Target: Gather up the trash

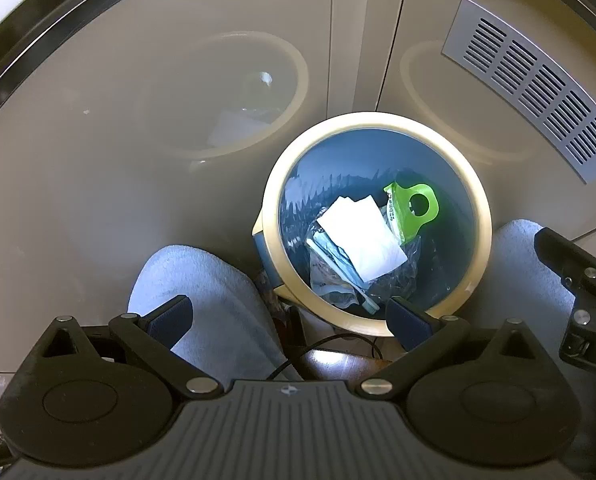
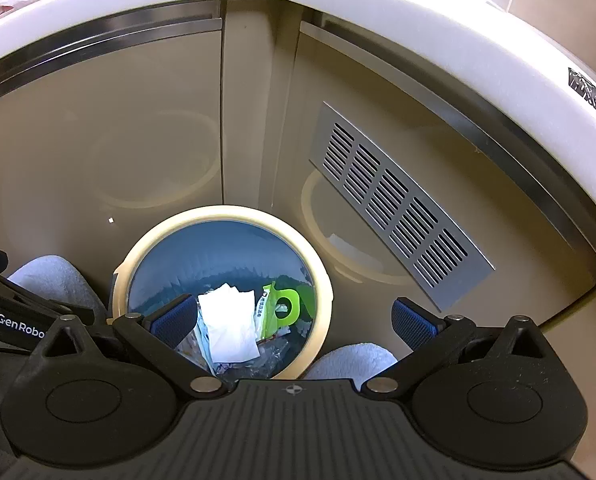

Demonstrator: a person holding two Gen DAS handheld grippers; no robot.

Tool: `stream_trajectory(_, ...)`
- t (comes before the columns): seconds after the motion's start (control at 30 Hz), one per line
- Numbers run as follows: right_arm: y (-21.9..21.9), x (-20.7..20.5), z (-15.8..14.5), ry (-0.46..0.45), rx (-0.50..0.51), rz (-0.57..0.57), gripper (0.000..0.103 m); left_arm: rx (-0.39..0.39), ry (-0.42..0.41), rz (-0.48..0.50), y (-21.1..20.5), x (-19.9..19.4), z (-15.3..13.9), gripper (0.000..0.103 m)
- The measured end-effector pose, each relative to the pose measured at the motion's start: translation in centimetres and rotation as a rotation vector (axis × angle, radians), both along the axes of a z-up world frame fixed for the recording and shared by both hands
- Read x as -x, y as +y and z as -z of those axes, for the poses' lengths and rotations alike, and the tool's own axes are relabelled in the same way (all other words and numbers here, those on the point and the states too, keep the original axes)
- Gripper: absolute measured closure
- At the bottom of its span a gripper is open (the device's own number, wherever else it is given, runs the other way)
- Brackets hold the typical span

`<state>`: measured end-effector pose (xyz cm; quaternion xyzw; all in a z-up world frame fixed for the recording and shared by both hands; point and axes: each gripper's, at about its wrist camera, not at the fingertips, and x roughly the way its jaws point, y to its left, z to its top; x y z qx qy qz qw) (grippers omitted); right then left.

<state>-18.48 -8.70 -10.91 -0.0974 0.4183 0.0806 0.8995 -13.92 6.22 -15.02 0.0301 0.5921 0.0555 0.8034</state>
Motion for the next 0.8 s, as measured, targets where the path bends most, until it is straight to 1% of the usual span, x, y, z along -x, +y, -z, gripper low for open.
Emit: stream_trajectory(0.8,0.12,0.14,-0.10,-0.005,0.000,0.001,0.000,-0.013,-0.007,0.003,-0.01,0.07,-0.09,0.000)
